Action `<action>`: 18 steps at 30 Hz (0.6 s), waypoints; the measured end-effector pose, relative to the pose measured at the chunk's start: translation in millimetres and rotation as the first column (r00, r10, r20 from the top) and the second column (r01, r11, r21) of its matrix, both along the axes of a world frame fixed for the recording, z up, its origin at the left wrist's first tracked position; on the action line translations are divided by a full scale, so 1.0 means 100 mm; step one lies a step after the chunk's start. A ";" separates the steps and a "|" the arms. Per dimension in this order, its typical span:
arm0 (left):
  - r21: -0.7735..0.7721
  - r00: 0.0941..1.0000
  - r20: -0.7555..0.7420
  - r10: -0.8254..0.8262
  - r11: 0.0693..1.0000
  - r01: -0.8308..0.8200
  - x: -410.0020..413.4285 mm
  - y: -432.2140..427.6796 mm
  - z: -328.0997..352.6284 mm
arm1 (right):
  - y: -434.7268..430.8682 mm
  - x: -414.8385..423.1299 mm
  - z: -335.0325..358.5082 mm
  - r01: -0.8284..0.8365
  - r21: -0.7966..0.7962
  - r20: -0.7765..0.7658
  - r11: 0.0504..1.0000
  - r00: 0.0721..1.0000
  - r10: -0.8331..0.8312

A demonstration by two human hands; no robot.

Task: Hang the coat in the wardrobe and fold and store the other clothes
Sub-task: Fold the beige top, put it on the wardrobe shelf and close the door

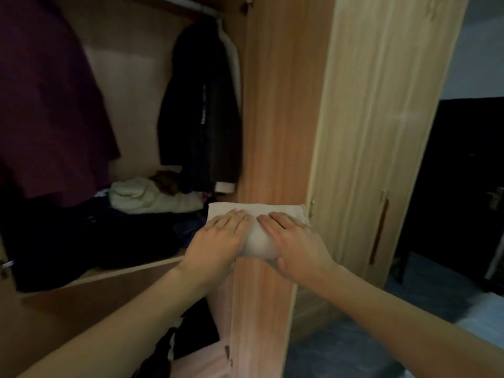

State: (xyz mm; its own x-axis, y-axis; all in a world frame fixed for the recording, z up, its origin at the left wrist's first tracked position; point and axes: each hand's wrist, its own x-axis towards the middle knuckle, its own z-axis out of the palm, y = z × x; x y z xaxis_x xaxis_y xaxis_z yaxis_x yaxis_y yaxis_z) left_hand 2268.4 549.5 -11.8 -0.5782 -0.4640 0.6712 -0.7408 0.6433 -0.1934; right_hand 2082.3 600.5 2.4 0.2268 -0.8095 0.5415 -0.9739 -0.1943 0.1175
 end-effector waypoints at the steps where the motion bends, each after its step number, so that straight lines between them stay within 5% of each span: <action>1: 0.014 0.999 -0.009 0.035 0.999 -0.035 0.19 -0.03 -0.04 | -0.08 0.19 -0.01 -0.023 0.012 -0.008 1.000 1.000 0.023; 10: 0.056 0.965 -0.057 0.257 0.966 -0.254 1.24 -0.27 -0.25 | -0.73 1.16 -0.05 -0.258 0.098 -0.070 0.961 0.962 0.266; 18: 0.068 0.906 -0.009 0.423 0.904 -0.422 1.33 -0.73 -0.33 | -1.48 1.30 -0.22 -0.401 0.090 0.036 0.912 0.916 0.399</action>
State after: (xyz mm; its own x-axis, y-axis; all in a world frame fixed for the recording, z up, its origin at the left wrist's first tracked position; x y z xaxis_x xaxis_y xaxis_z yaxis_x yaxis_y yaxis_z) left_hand 2401.6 476.3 -45.0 -0.3034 -0.7034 0.6428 -0.9495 0.2794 -0.1425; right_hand 2212.5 452.9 -19.7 0.5340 -0.7002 0.4739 -0.8140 -0.5774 0.0642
